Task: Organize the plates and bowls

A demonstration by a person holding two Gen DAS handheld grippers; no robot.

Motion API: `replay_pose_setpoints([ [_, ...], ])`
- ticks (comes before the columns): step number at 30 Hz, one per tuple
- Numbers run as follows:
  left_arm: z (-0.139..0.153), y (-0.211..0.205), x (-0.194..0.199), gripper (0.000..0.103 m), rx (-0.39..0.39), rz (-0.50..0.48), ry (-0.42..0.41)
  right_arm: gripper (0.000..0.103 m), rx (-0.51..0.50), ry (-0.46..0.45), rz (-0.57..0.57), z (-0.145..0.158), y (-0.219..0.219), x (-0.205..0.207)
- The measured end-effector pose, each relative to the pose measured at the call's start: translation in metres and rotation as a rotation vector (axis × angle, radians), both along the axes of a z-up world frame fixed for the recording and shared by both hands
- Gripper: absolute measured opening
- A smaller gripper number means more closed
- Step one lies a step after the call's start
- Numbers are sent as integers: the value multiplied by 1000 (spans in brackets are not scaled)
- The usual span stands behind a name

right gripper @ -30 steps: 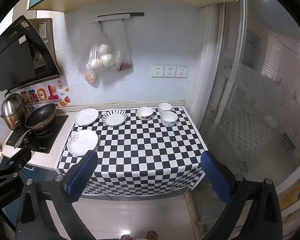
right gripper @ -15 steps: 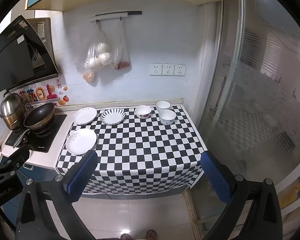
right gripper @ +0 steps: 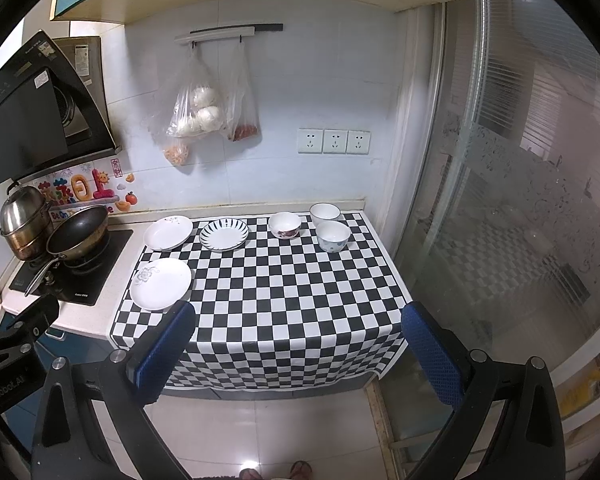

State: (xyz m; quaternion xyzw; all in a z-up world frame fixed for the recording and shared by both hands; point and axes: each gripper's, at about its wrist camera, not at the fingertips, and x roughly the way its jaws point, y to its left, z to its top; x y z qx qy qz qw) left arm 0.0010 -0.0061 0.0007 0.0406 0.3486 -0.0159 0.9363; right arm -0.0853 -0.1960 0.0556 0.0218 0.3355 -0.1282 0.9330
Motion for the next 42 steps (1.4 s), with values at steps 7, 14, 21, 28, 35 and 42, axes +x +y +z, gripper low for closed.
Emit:
replay_pose_setpoints([
  [7, 2, -2, 1, 103, 3, -3, 0, 103, -3, 0, -2, 2, 0, 1],
  [14, 4, -4, 2, 103, 1, -3, -1, 103, 0, 1, -1, 4, -1, 0],
  [21, 3, -4, 0, 103, -1, -4, -1, 103, -1, -1, -1, 5, -2, 0],
  [28, 1, -4, -1, 103, 0, -6, -6, 103, -5, -2, -4, 5, -3, -1],
  [35, -1, -4, -2, 103, 2, -4, -11, 103, -7, -4, -6, 3, -2, -2],
  [42, 0, -5, -1, 103, 3, -6, -10, 103, -8, -5, -6, 2, -2, 0],
])
